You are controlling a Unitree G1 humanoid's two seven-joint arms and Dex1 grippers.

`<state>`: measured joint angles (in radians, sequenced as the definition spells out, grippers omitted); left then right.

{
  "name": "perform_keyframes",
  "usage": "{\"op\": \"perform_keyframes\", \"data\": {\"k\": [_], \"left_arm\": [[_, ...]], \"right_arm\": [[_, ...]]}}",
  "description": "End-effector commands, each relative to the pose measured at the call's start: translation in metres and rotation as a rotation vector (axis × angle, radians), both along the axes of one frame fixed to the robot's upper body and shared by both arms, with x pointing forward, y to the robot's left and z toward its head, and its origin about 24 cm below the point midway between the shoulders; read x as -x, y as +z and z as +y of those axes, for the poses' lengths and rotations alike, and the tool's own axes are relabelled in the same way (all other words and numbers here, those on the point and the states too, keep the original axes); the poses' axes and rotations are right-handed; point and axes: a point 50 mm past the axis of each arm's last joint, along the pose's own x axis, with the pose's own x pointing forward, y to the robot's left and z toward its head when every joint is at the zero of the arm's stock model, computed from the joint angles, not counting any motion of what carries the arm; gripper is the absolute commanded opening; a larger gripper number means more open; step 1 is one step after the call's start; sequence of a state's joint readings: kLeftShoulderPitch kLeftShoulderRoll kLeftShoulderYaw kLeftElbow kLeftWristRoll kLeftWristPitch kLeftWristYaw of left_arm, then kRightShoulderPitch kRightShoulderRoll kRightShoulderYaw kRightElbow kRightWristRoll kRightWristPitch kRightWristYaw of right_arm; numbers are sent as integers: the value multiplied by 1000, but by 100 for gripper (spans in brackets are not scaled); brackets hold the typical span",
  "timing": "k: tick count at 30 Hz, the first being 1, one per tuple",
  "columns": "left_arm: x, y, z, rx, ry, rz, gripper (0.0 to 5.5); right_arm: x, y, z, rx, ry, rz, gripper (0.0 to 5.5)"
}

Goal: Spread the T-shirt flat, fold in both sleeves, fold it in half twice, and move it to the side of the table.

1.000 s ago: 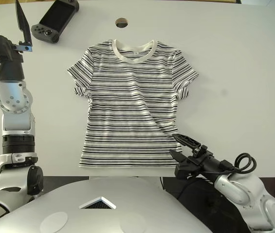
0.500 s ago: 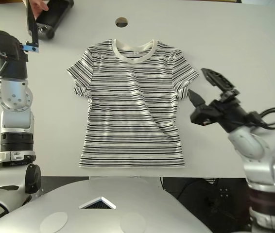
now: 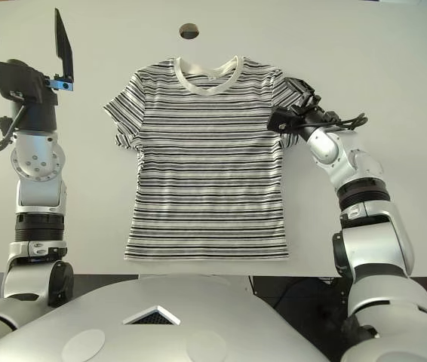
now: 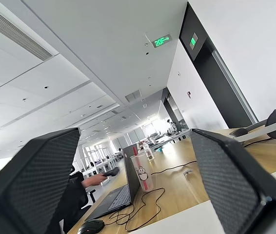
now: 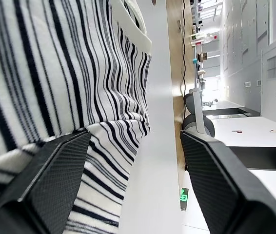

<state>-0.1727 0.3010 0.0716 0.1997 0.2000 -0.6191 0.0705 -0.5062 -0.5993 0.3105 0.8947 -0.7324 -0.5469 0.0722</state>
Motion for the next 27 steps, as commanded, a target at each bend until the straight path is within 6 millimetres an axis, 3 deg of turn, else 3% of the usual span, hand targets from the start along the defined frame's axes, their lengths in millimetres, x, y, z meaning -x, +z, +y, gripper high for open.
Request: {"op": "perform_keyframes", "data": {"k": [1,4,7,10,15,19,23,27], "left_arm": [[3,-1,-2,4,-10,7,417],[2,-2,-2,0,-10,14,417],[0,-7,7,-26,41,44,417],[0,-10,25,-215,116,88,417],[2,-23,65,-712,209,266,417],[-15,-26,78,-1148,182,291,417],[-31,-45,75,-1354,75,341,417],[-44,-70,70,-1416,23,436,417]], "right_arm": [[10,-13,-15,56,-18,84,344],[7,-2,-10,-18,6,-18,344],[-8,47,-6,-243,-62,-397,344],[5,84,4,-520,-71,-611,344],[51,102,23,-895,-69,-510,344],[66,128,33,-908,-1,-512,344],[70,140,44,-903,46,-519,344],[75,141,48,-885,69,-507,344]]}}
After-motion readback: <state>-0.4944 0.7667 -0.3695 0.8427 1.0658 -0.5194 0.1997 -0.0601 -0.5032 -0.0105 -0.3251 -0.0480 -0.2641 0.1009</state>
